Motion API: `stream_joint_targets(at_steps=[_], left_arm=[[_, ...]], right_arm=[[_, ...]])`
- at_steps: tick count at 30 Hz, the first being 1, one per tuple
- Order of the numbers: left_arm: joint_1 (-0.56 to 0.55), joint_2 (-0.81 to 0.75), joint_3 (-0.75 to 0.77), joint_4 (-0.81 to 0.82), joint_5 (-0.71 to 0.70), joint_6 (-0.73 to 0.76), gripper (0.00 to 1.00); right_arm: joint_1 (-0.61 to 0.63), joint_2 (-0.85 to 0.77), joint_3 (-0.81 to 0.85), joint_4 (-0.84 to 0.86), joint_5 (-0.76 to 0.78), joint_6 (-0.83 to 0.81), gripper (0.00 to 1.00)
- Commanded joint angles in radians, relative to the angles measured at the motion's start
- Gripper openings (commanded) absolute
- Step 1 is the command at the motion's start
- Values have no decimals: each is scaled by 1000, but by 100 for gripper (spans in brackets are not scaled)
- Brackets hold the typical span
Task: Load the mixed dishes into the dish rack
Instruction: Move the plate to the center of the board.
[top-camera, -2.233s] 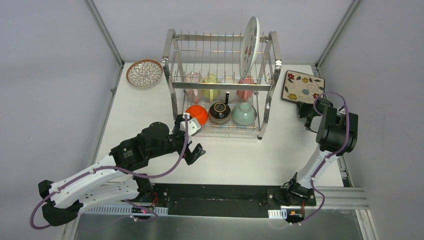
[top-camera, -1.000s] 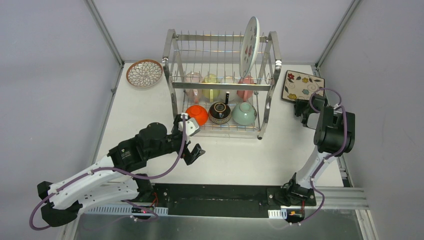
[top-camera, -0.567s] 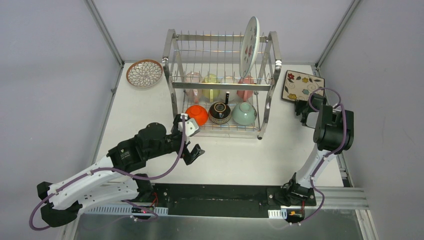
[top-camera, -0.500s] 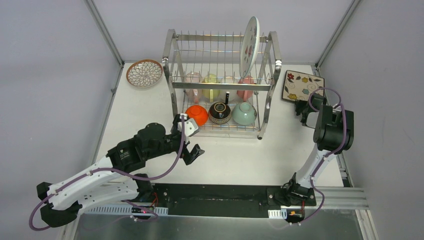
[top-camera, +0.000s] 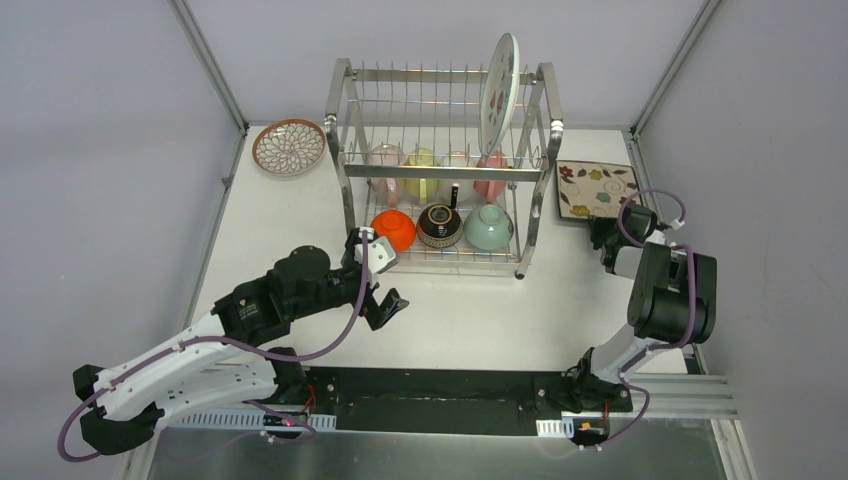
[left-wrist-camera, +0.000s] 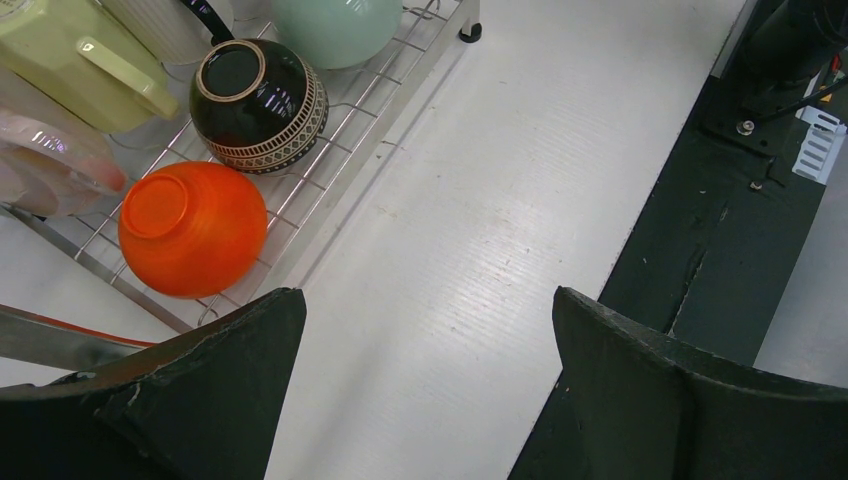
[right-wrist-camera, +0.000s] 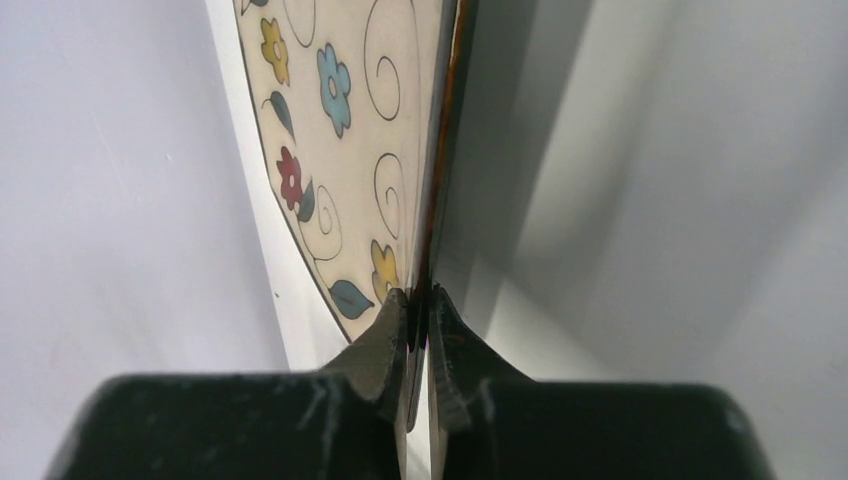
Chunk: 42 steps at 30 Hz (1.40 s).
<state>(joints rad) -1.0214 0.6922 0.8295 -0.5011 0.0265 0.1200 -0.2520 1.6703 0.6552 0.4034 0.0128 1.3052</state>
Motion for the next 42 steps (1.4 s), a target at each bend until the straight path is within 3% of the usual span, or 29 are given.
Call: stream_joint_targets(at_steps=[1, 7, 16, 26, 42], left_arm=[[-4, -3, 20, 11, 1, 6, 99], [-3, -9, 18, 12, 5, 2, 99], [-4, -11, 19, 10, 14, -7, 99], [-3, -15, 19, 10, 16, -10, 99], [-4, -8, 19, 10, 15, -7, 99]], right_arm=[[4, -129, -44, -62, -4, -137, 0], [-17, -282, -158, -112, -37, -234, 1], [-57, -307, -274, -89, -77, -209, 9], [-85, -259, -350, 55, -90, -151, 32], [-85, -90, -365, 263, -105, -59, 33]])
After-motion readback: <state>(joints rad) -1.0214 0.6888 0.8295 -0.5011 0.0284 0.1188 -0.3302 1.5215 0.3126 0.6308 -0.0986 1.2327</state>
